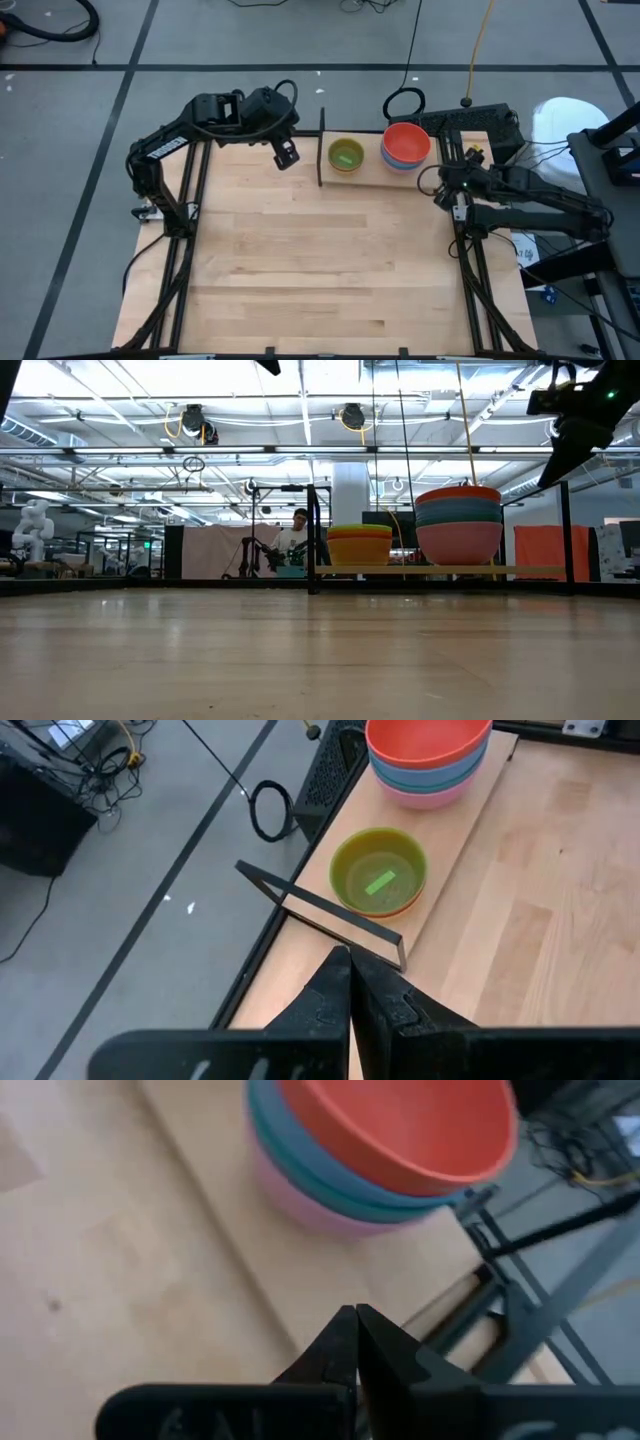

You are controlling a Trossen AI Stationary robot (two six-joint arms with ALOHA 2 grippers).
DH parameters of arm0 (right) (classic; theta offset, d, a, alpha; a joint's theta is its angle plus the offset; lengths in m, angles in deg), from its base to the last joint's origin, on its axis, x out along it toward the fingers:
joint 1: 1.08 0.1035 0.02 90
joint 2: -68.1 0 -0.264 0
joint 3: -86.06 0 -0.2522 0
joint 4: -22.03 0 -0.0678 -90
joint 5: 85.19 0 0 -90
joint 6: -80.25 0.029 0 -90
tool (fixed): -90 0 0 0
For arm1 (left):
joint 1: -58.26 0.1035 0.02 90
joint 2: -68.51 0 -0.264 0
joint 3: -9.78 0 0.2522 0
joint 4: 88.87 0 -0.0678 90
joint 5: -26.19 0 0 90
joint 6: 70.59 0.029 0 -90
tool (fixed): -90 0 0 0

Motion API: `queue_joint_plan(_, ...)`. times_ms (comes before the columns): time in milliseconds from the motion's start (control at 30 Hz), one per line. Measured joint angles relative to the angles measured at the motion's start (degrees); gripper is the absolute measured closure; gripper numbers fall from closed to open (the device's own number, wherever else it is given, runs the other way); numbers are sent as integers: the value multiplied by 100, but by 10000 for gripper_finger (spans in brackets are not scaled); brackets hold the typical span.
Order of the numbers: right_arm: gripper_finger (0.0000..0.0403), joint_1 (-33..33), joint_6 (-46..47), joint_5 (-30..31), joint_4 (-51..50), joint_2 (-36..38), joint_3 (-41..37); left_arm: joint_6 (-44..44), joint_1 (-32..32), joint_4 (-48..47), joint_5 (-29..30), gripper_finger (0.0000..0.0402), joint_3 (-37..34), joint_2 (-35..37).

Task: Place and stack bowls onto a shelf
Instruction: Adjust the shelf

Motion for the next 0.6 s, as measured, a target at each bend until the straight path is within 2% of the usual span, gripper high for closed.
queue_joint_plan(300,403,-504,43,217,-11,-2,4,-30,0,-131,-11,400,-2,0)
queue_joint_plan(433,403,-717,-11,743,6,-2,6,-31,0,-151,-20,400,-2,0)
queue_joint_plan(600,403,-976,-272,894,64,-4,8,-25,0,-163,-19,400,-2,0)
